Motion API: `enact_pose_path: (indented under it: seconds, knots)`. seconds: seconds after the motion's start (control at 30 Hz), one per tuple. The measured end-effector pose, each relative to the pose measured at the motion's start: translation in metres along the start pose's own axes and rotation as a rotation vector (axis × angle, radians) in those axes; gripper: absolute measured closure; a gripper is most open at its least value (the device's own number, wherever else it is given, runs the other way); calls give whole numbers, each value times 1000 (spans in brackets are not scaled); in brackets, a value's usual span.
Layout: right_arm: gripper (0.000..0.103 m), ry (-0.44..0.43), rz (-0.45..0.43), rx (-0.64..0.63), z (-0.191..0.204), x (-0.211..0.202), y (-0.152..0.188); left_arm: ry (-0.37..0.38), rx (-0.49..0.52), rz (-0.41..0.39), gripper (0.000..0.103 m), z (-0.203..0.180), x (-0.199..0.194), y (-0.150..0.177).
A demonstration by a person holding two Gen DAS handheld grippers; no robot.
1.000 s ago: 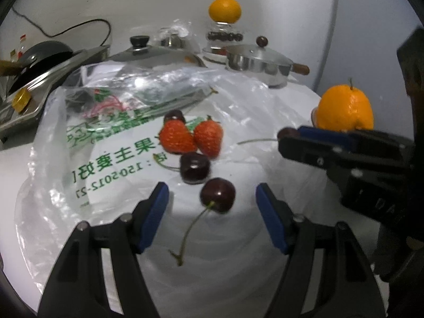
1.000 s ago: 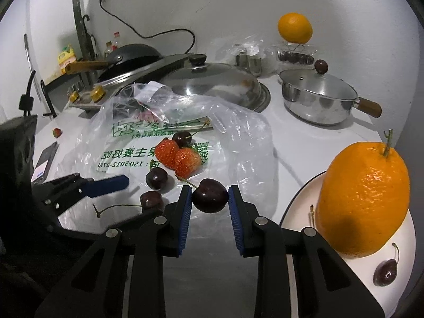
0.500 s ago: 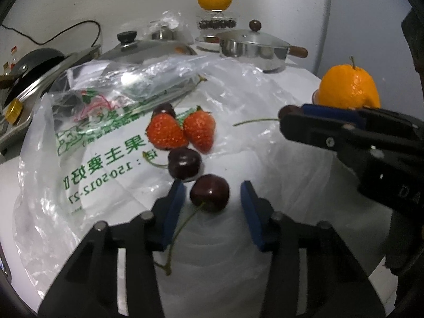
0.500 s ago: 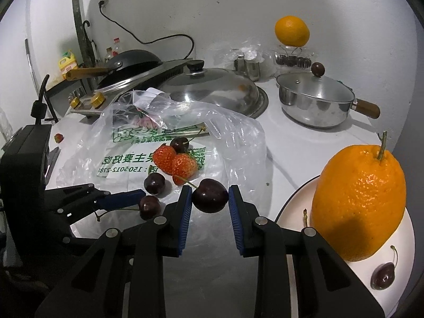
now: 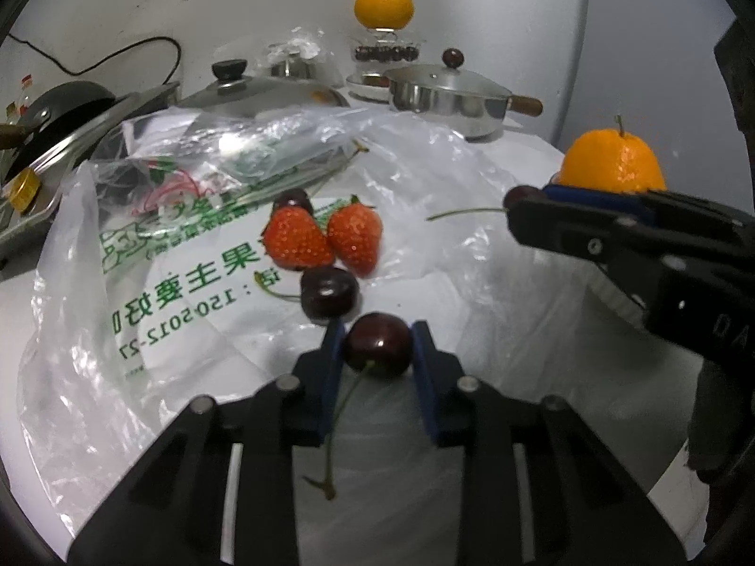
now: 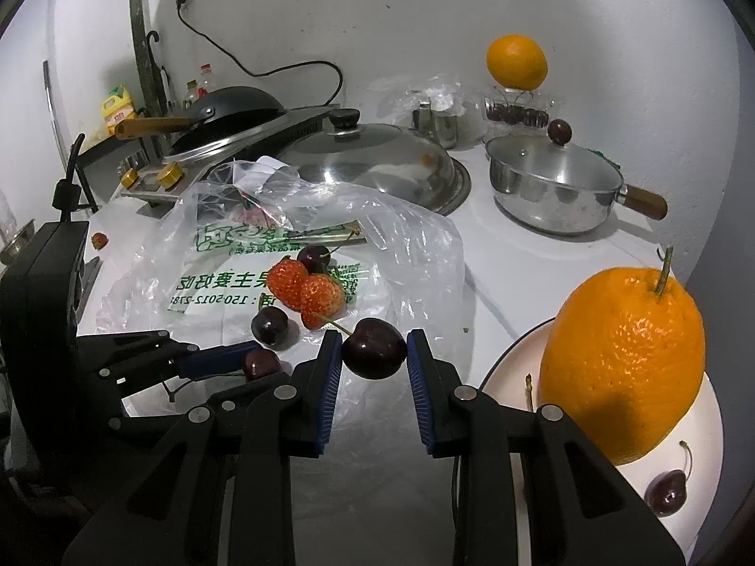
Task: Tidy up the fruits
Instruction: 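Carry both held cherries from the bag over the white plate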
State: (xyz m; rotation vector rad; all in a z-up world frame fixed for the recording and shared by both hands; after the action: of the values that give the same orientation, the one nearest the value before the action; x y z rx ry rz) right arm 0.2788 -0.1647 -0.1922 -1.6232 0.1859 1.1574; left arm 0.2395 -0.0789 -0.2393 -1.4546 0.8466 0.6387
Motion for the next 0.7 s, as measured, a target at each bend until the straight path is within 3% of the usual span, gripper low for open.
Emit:
enact_pose_path:
  seconds: [0.7]
  knots:
    - [73, 25, -46, -35, 14, -34, -5, 1, -33, -93, 74, 5, -52, -4]
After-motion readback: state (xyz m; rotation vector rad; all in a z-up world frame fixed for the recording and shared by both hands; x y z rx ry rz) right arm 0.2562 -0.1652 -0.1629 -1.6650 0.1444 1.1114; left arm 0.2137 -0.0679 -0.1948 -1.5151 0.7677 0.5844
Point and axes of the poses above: each gripper's, at about its wrist camera, not at the fingertips, and x roughly the way its jaws point, z to its left, y to its underside, the point moved 9 cm from there along x, roughly the way its jaws point, and after that the axes turned 10 degrees about z, right-handed, at the moved point
